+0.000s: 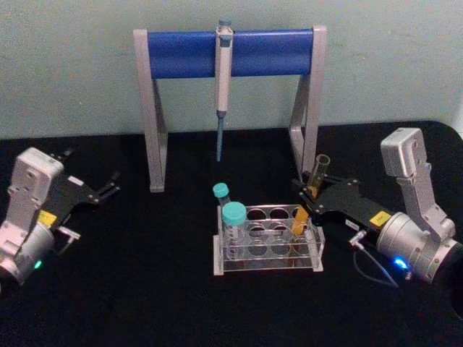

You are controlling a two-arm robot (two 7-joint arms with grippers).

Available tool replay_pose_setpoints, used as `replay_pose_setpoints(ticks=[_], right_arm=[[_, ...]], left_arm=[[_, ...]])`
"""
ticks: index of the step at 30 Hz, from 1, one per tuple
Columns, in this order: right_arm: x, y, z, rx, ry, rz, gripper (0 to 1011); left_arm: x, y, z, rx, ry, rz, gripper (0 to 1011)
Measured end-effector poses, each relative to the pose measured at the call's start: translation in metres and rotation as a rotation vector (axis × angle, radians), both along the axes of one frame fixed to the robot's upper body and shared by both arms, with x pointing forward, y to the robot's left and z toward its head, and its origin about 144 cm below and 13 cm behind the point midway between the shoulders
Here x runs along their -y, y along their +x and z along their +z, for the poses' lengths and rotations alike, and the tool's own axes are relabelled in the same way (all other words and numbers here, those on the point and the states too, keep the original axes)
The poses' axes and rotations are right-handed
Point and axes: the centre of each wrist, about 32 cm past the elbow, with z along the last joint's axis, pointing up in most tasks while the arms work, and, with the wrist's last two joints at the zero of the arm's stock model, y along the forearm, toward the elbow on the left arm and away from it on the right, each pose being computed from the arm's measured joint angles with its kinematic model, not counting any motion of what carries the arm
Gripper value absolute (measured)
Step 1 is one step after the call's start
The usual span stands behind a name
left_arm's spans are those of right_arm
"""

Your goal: Pick up the test tube from the test tube rack, shake it, then place it back into the test tube rack.

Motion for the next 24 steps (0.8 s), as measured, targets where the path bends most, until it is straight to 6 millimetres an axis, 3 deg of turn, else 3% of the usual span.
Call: replay_pose_setpoints(ticks=[24], right_arm=[[0.0018,0.0030,-0.0036,-0.020,-0.006,-0.008,222]], left_arm=[[0.0000,0.0000,0.0000,0.000,0.000,0.000,1002]])
